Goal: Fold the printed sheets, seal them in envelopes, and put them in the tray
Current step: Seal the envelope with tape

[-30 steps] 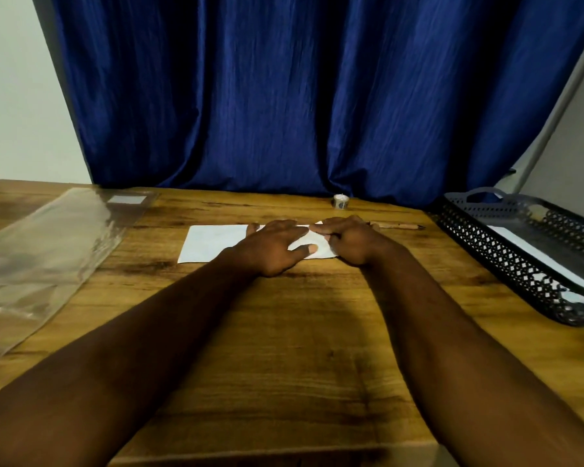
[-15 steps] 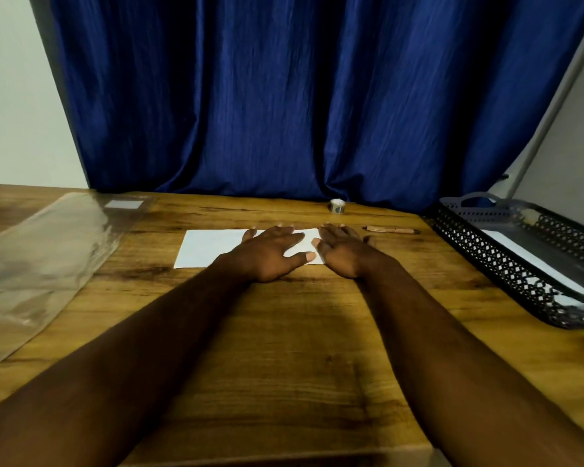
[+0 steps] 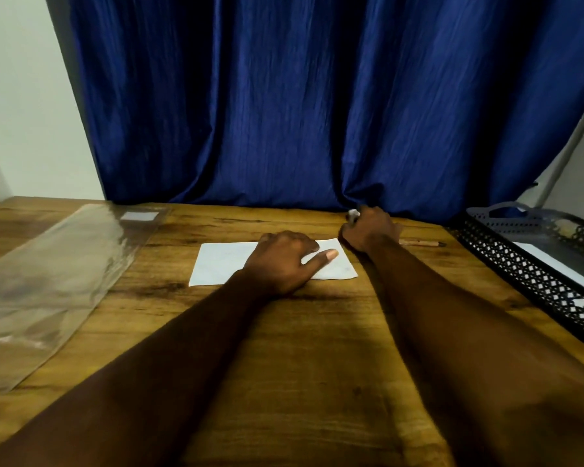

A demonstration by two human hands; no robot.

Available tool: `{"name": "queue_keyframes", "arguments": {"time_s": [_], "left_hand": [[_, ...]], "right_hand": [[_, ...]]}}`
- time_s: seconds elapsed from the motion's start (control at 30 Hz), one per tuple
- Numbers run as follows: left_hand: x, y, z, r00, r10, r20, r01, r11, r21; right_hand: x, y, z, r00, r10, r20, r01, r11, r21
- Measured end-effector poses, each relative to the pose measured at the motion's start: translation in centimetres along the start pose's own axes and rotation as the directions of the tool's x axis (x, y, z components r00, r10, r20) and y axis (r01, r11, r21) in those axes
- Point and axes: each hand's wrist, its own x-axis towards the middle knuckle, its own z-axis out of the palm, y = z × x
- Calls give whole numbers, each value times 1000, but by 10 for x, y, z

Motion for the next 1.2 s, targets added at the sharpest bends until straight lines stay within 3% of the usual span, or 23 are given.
{"name": "queue_keyframes", "arguments": {"time_s": [0.27,0.4,0.5,0.6,0.67,0.77,0.97,1.1,1.2], "left_hand": [[7,0,0,992,10,-127,4,994,107],[5,-2,-2,978,-23,-206,53,989,141],[2,-2,-3,949,-79,-306,119,986,115],[-1,-1,-2,895,-167,-414,178,984,-14],[-3,1,-3,842,-230,-488,182,973,-143],[-5,4,-3,793,-268,-547,100,943,-317],[-7,1,-2,788,-345,-510,-77,767,-637],[-12,-3,-5,796,-356,-490,-36,780,-625],[-13,-8,-2,819,-305,-487,5,852,-524]], "right_hand": [[16,1,8,996,45,-80,-46,999,-11],[0,-5,14,986,-12,-169,54,968,245],[-24,-19,9,978,-79,-192,185,752,633],[-46,-30,4,969,-197,-151,234,517,824],[-58,-34,1,947,-276,-167,279,442,853],[-75,-37,-5,918,-344,-199,343,435,832],[-87,-40,-6,915,-348,-203,343,409,846],[-82,-38,-5,964,-229,-134,221,414,883],[-81,-35,-14,990,-111,-90,119,287,951]]}}
